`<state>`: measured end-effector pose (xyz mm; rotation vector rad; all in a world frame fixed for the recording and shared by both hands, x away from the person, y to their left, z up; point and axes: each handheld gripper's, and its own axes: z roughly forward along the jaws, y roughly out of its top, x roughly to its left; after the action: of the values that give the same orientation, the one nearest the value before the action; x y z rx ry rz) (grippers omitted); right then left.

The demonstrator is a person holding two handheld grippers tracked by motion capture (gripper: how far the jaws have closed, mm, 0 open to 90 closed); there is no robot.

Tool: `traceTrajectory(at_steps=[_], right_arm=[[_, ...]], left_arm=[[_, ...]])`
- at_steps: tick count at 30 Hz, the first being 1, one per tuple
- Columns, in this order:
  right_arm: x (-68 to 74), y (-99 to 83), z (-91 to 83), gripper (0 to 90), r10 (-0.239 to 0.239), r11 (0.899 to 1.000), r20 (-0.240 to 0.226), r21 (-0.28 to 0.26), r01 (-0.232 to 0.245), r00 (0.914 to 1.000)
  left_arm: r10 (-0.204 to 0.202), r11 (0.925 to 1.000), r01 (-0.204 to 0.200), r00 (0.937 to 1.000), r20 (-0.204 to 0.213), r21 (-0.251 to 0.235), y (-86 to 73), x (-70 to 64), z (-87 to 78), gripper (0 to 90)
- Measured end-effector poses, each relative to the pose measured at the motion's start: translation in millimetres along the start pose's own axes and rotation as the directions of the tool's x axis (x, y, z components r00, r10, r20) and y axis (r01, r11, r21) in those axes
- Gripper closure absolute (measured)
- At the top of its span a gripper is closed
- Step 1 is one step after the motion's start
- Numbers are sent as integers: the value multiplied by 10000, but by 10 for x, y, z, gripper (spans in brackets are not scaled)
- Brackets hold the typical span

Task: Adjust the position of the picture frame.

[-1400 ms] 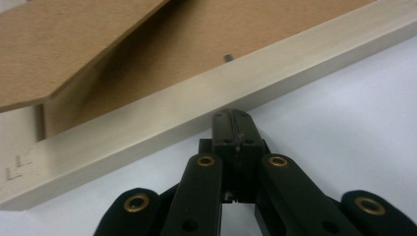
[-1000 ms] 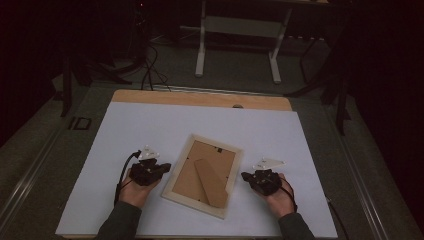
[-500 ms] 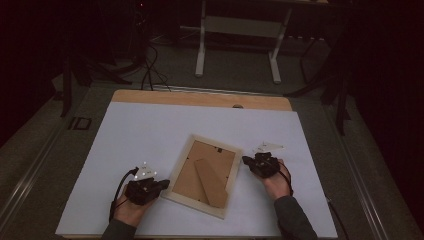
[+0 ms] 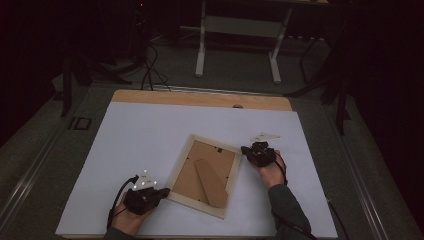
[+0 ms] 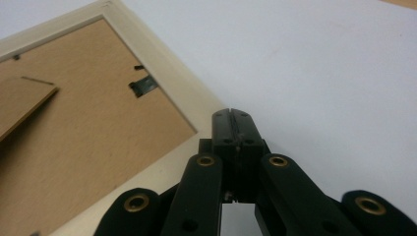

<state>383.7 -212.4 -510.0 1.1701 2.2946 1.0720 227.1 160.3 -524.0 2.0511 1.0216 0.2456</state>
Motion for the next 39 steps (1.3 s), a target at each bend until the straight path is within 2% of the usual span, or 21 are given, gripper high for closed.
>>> traceTrajectory(at_steps=[4,10,16,25,28,36,39], right_arm=[[-27,40,56,900,211,9997,126,-96,-210,9997],[-75,84,150,900,462,9989,280,-24,-461,9985],[-100,118,220,900,630,9979,415,152,-636,9972],[-108,132,307,900,756,9960,370,453,-772,9965],[-111,132,316,900,888,9951,296,400,-900,9956],[-119,137,314,900,845,9952,266,468,-856,9961],[-111,153,302,900,684,9960,193,558,-694,9975]], left_arm=[[82,10000,-83,9999,102,42,-33,-51,-20,900],[224,9986,-236,9994,246,470,-105,-106,21,900],[342,9979,-351,9993,161,553,-109,-128,24,900],[472,9957,-481,9988,137,798,-132,-161,50,900],[491,9950,-499,9987,110,868,-134,-163,64,900],[469,9950,-468,9989,9,879,-117,-138,77,900],[399,9956,-396,9992,-21,845,-104,-117,91,900]])
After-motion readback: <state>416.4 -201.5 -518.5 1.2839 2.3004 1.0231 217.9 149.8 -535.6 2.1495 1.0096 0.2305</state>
